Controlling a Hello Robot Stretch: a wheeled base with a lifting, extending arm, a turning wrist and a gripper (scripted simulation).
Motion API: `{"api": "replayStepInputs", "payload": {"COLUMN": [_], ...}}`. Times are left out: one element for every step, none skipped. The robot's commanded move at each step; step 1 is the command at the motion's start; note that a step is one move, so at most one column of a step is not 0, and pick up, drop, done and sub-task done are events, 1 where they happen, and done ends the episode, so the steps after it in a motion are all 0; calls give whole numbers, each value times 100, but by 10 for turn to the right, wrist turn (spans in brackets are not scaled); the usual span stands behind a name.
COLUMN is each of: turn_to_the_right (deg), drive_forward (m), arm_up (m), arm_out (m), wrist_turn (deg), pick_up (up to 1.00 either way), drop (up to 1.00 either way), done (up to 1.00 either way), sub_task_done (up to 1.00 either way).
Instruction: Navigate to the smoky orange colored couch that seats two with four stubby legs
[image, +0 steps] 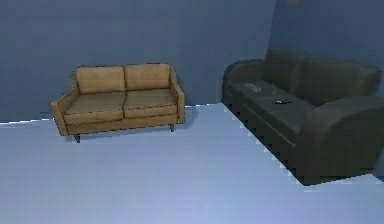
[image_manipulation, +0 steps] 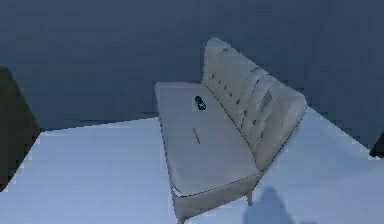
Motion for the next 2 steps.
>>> {"api": "replayStepInputs", "payload": {"turn_to_the_right": [0,30], "drive_forward": [100,0], "arm_up": [0,0], "arm_out": [0,0], "wrist_turn": [0,0], "pick_up": [0,0], "drop": [0,0], "done": [0,0], "sub_task_done": [0,0]}}
